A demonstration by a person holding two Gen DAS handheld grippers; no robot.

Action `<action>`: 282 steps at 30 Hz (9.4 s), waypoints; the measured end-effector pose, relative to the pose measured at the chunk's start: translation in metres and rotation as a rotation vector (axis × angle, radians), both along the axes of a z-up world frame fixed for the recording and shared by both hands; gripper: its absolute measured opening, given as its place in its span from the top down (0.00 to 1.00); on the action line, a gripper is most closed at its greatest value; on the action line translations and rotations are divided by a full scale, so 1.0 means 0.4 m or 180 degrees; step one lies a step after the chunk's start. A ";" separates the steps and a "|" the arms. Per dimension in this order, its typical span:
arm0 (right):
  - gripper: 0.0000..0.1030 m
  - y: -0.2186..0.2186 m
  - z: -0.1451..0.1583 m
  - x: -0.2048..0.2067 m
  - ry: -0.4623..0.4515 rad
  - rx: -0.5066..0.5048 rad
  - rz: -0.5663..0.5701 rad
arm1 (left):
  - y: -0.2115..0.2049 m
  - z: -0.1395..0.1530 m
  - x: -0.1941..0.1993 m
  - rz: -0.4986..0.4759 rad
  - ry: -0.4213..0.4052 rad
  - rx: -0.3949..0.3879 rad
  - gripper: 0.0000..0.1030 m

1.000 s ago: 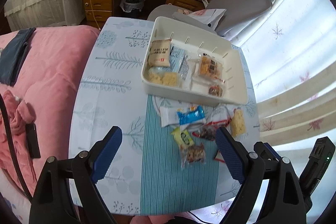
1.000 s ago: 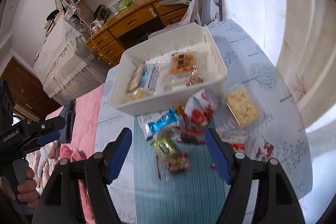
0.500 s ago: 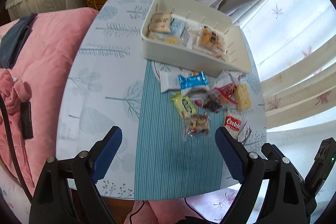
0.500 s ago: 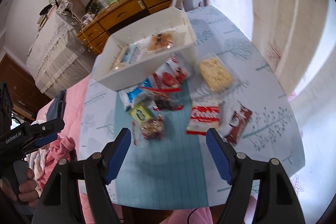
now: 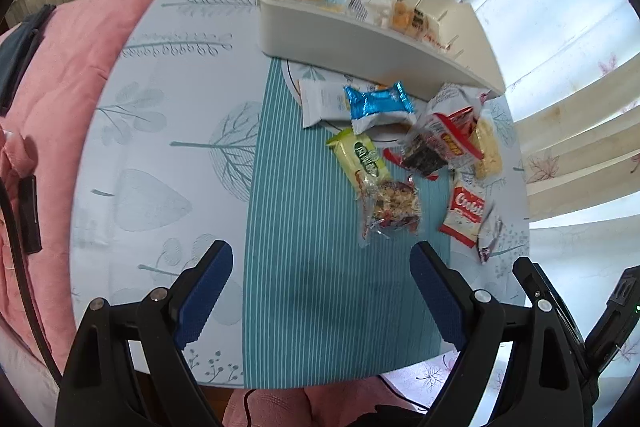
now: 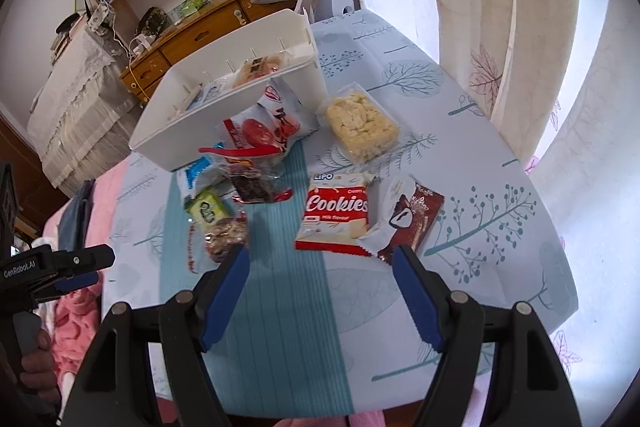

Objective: Organize snacks
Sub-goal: 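Withdraw both open tools from the basket back over the remaining snacks, then grasp clear nut bag with red strip with left tool while right grasps brown chocolate wrapper, then carry nut bag into basket and open left tool while right releases chocolate wrapper there, then withdraw both tools from the basket toward the snacks on the table, then grasp yellow-green packet with left tool while right reaches toward red-white Cookies packet, then lift yellow-green packet toward basket with left tool while right closes on Cookies packet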

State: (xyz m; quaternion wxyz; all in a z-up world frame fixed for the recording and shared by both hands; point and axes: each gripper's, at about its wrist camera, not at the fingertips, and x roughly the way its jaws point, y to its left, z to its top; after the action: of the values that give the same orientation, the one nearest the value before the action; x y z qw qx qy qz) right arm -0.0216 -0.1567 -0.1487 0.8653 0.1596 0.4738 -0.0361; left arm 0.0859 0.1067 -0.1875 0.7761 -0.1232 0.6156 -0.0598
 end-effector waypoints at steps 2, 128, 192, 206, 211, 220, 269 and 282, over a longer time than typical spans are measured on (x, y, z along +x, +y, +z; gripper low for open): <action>0.28 0.004 -0.018 0.008 0.0064 -0.0104 0.0027 | -0.004 -0.022 0.014 0.0004 0.0066 -0.0007 0.13; 0.64 0.170 0.156 0.585 -0.0282 0.0125 0.0884 | 0.018 0.249 0.574 -0.0184 -0.0017 -0.0438 0.47; 0.36 0.244 0.139 0.019 -0.0090 0.0355 0.0127 | 0.183 0.287 -0.058 -0.0240 -0.0436 -0.0209 0.14; 0.36 0.124 0.020 0.075 0.0110 -0.0112 0.0582 | 0.063 0.147 -0.030 0.0124 0.0014 -0.0285 0.14; 0.36 0.082 -0.023 0.133 0.0269 -0.0180 0.0896 | 0.017 0.105 0.011 0.0371 0.0124 -0.0277 0.14; 0.36 0.063 -0.097 0.220 0.0551 -0.0457 0.1729 | -0.057 -0.012 0.093 0.0915 0.0416 -0.0262 0.14; 0.60 -0.017 -0.175 0.312 0.0749 -0.0648 0.2635 | -0.186 -0.232 0.260 0.1658 0.1082 0.0422 0.63; 0.90 0.034 -0.143 0.296 0.0802 -0.0541 0.2581 | -0.136 -0.198 0.157 0.1697 0.1163 0.0262 0.64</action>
State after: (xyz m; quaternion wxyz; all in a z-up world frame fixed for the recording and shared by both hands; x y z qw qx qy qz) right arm 0.0967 -0.1433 -0.2060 0.7550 -0.1170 0.5954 0.2486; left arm 0.1487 0.0522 -0.2667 0.6454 -0.2573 0.6927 0.1936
